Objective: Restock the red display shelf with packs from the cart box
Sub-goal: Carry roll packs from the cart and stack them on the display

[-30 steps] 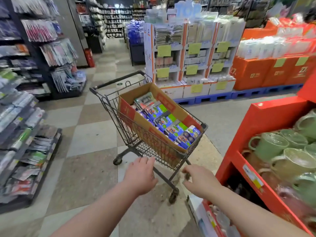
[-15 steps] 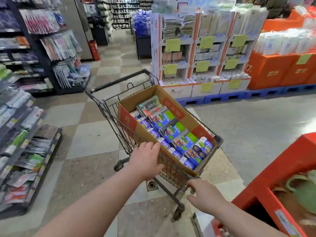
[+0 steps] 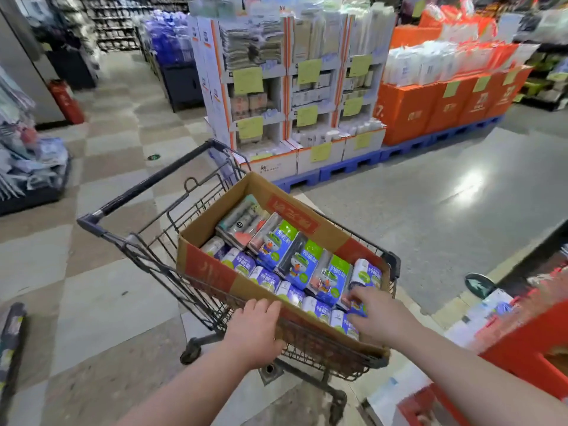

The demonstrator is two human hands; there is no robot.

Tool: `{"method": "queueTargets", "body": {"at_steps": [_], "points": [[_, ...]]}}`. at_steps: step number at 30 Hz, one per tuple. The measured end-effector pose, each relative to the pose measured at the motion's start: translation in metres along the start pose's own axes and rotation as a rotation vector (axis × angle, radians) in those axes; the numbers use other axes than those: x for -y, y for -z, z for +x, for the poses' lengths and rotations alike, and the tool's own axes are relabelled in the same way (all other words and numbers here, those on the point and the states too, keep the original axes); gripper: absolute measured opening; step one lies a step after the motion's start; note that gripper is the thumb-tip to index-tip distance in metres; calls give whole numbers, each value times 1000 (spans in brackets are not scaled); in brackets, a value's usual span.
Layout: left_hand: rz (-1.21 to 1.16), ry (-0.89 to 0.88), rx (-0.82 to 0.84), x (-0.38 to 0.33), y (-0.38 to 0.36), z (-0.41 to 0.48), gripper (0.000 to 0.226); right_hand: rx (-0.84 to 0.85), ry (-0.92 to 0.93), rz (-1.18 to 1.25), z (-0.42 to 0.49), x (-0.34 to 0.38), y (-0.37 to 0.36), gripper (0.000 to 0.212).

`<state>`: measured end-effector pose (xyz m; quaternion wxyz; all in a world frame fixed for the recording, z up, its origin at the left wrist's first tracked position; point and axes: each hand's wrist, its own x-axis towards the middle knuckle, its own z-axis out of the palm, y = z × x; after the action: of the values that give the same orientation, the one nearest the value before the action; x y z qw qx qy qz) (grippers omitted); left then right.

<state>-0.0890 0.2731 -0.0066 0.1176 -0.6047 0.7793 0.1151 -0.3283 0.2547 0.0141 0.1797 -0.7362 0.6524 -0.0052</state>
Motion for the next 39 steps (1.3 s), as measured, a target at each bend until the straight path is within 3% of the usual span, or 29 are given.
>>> {"method": "queueTargets", "body": {"at_steps": [7, 17, 21, 24, 28, 35, 39], "points": [[22, -114, 66, 21, -9, 34, 69, -23, -117, 11, 44, 6, 14, 33], [-14, -100, 34, 46, 19, 103, 58, 150, -248, 69, 117, -39, -11, 18], [34, -43, 98, 54, 30, 148, 58, 260, -342, 141, 153, -69, -23, 30], [35, -32, 147, 52, 33, 183, 60, 314, -379, 169, 177, -95, -32, 20], [63, -9, 247, 49, 25, 218, 65, 341, -477, 210, 204, -123, -48, 42], [97, 79, 440, 50, 2, 240, 66, 377, -655, 410, 242, -164, -93, 15], [51, 105, 504, 48, -5, 247, 64, 343, -807, 555, 264, -174, -116, 25]]}}
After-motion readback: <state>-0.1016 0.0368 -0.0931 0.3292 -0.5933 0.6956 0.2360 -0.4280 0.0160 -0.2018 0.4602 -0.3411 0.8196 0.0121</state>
